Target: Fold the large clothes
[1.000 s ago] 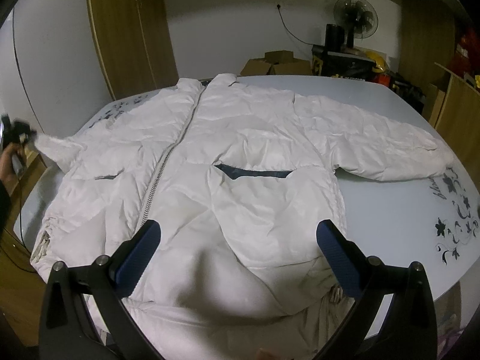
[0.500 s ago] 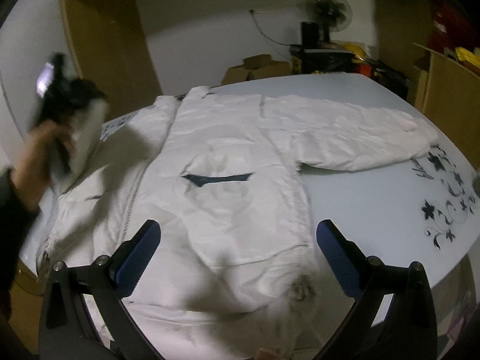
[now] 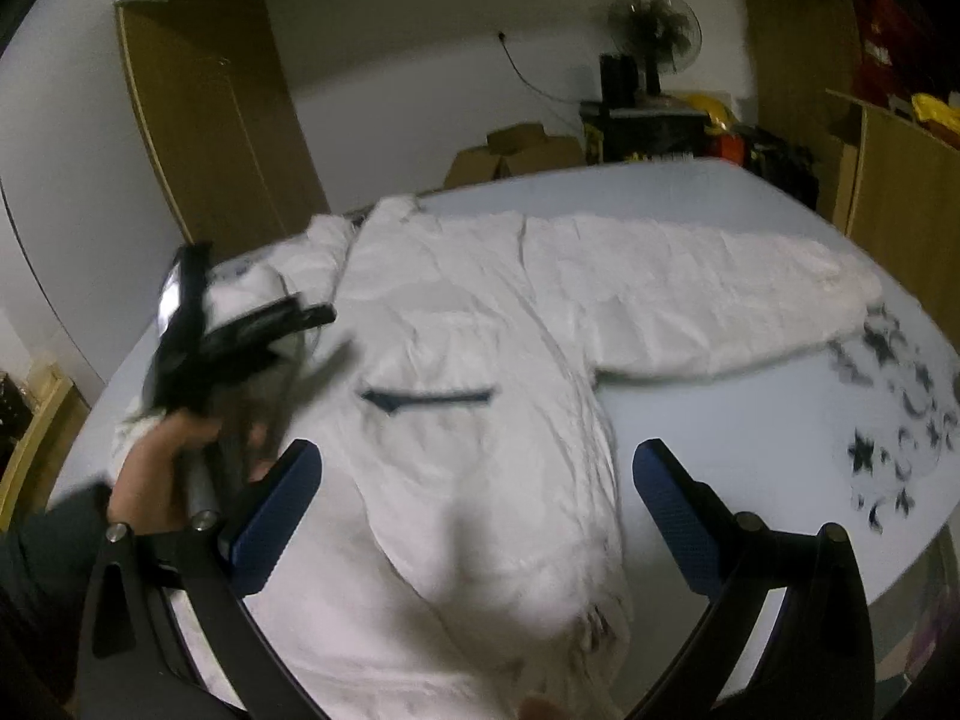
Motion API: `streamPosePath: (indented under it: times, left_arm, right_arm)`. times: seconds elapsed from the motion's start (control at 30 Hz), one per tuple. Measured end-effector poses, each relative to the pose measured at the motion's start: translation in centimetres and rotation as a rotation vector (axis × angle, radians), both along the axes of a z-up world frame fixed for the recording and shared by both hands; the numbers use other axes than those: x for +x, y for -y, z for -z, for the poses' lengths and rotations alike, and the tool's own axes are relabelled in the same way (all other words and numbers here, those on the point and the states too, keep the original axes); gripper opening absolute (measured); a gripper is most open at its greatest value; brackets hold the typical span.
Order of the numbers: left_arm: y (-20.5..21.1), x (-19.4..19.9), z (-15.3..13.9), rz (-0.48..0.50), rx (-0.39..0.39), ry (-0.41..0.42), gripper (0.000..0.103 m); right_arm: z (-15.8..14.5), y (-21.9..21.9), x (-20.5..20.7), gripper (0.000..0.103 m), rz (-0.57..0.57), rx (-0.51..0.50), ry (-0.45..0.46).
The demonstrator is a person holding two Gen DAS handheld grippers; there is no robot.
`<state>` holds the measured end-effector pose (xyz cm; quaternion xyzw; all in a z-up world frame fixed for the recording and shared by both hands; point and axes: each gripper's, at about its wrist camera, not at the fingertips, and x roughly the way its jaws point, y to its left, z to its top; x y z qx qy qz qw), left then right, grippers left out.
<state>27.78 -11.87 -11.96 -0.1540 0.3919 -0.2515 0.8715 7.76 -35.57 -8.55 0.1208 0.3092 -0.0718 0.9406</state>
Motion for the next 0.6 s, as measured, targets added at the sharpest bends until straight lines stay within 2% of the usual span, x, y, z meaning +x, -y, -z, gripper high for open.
streamPosePath:
  times: [0.1,0.17,0.23,0.27,0.33,0.4,0.43,0.5,0.6]
  left_arm:
    - [-4.7,-5.3,-1.8,0.001,-0.1,0.025,0.103]
    - [-8.8,-8.1,-2.5,-0.06,-0.134,0.051,0.103]
    - [-13.8,-11.0,-3.4,-0.168,-0.142,0.094,0.103]
    - [-16.6,-12.2,-3.7,-0.248,-0.134,0.115,0.103]
    - [-20.8,-14.2,-4.0,-0.349,-0.146,0.126,0.103]
    - [-24.3,-15.5,-3.8,-0.41,-0.192,0.111,0.103]
    - [-25.9,-16.1,-3.8,-0.432,-0.218,0.101,0.103]
    - [-28.1,-17.2,-3.6,-0.457,-0.248,0.092,0.103]
    - [-30.1,-17.9,-3.2,-0.487,-0.27,0.095,0.103]
  right_arm:
    - [-2.4,-1.4,2.4,0.103,-0.044,-0.015,0.033]
    - [-3.6,-4.2,5.3,0.103,-0.117,-0.063,0.016]
    - [-3.8,-8.1,8.5,0.103,-0.228,-0.112,-0.029]
    - [-3.4,-11.0,10.7,0.103,-0.306,-0.14,-0.07]
    - [-2.3,-15.9,14.3,0.103,-0.412,-0.161,-0.139]
    - [-0.8,-21.0,17.5,0.103,-0.475,-0.227,-0.181]
    - [0.3,-24.4,19.5,0.103,-0.505,-0.293,-0.208]
    - [2.0,-28.0,21.8,0.103,-0.517,-0.359,-0.246]
    - [4.5,-31.7,25.6,0.102,-0.456,-0.489,-0.306]
